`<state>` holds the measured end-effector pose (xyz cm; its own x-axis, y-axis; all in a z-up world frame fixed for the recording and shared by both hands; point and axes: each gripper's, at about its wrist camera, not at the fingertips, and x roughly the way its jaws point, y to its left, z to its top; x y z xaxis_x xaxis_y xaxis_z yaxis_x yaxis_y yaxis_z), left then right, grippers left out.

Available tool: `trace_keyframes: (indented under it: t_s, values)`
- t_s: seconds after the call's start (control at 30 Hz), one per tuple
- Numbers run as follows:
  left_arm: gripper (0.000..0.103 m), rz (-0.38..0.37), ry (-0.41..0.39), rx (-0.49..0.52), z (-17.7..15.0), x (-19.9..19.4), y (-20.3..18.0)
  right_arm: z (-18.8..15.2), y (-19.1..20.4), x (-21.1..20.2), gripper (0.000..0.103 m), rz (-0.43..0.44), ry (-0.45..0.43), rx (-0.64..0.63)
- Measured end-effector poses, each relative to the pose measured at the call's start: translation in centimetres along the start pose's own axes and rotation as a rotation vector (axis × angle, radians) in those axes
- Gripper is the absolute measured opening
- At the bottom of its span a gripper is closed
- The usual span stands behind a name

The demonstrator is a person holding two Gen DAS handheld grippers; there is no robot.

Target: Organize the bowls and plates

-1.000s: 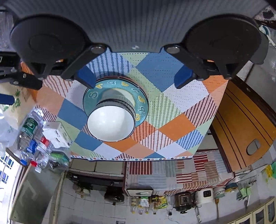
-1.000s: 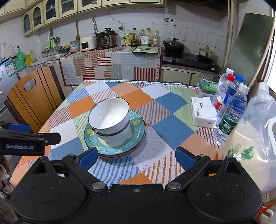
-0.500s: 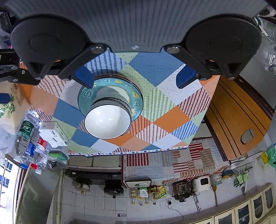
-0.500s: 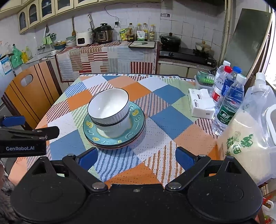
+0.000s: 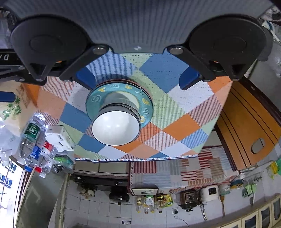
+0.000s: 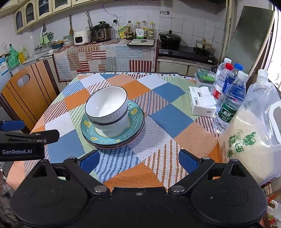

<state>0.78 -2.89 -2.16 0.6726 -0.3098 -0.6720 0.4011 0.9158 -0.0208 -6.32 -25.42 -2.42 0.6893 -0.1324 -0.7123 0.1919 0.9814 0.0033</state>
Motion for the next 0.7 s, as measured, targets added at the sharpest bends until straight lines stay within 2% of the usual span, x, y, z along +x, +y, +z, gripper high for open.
trace_keyframes:
  t_s: [0.7]
  values:
    - [0.103,-0.026,0.021,-0.013,-0.36,0.32,0.1,-0.11,-0.03,0.29,0.098,-0.006,0.008,-0.008]
